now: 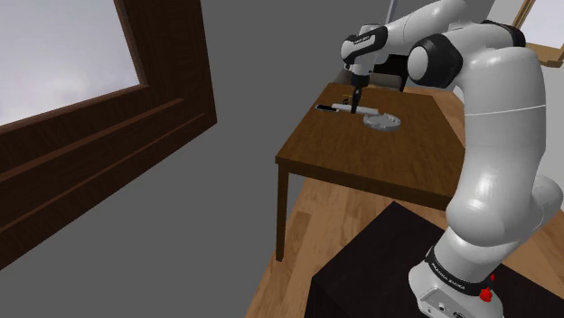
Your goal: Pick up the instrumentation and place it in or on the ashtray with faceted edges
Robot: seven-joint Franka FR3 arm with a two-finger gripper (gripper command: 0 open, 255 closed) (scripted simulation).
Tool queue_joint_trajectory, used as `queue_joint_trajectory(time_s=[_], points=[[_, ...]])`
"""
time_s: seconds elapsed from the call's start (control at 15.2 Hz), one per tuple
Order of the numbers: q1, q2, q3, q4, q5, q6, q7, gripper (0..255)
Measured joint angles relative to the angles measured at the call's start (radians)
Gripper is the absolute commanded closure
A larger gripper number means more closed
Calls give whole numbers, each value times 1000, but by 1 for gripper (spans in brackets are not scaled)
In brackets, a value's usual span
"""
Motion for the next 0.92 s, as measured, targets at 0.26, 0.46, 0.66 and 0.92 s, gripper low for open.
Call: queue_joint_trajectory(time_s=[0.26, 0.46, 0.66, 0.92], points=[[-77, 52, -13, 80, 21, -32, -82, 255], [-138, 109, -17, 169, 40, -66, -135, 255], [-209, 182, -19, 291, 60, -116, -186, 255], [-329, 344, -8, 575, 93, -231, -234, 255]])
